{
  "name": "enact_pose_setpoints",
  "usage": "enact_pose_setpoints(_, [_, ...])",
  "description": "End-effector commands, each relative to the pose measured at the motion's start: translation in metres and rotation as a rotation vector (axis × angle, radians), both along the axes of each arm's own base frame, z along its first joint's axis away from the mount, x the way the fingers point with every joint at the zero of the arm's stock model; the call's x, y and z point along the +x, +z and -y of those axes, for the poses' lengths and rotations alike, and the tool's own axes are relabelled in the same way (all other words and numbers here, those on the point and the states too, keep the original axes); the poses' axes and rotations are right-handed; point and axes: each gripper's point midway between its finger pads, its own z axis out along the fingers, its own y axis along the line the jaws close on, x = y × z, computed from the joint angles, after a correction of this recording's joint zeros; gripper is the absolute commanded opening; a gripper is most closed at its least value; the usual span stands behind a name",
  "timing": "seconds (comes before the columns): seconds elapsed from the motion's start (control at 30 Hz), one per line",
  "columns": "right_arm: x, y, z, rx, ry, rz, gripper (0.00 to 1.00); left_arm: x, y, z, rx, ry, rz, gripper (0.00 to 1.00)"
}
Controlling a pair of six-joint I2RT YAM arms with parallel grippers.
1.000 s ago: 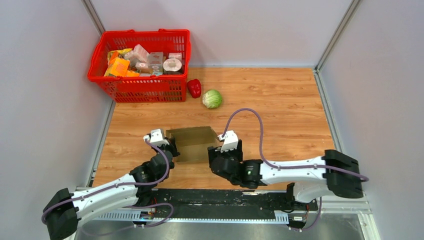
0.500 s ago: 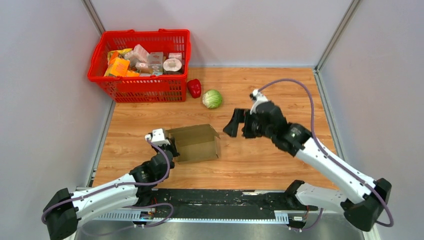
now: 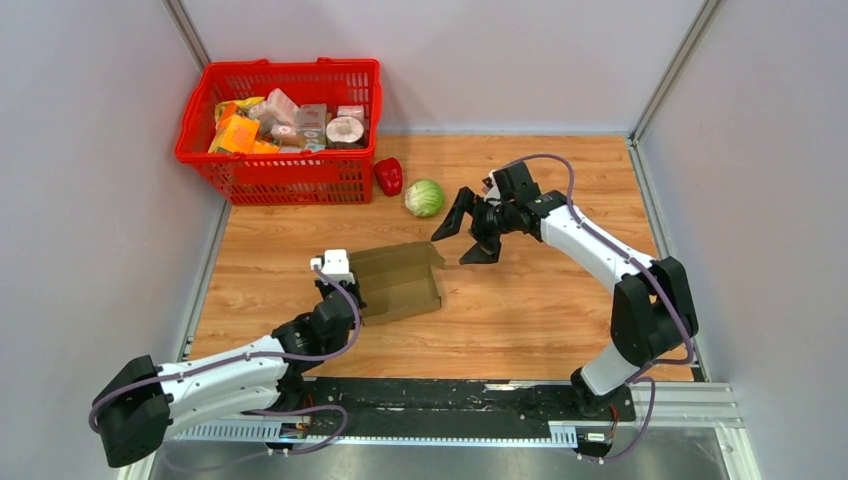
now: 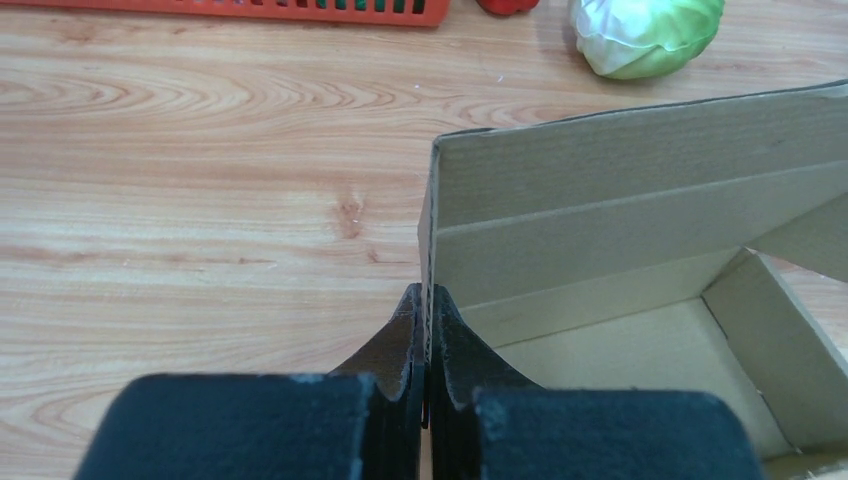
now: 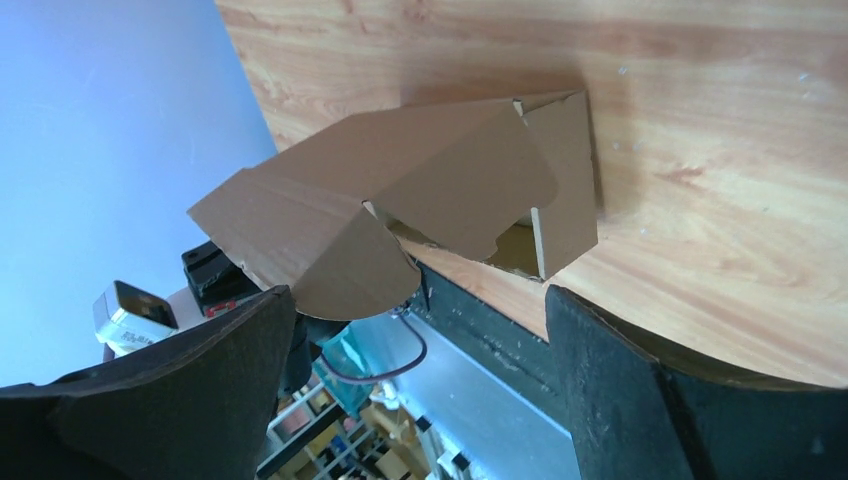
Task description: Fold the paper box
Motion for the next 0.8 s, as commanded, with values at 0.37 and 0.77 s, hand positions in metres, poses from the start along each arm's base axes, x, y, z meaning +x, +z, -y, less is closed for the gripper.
enact_pose_setpoints(0.37, [0.031, 0.025, -0.002, -0.011, -0.049, 0.046, 0.97, 0.0, 0.001, 0.01, 0.073, -0.092, 0.025, 0.0])
enact_pose_setpoints(0.77, [0.005, 0.009, -0.038, -0.016, 0.038, -0.037, 0.94, -0.002, 0.006, 0.012, 0.078, -0.126, 0.049, 0.0])
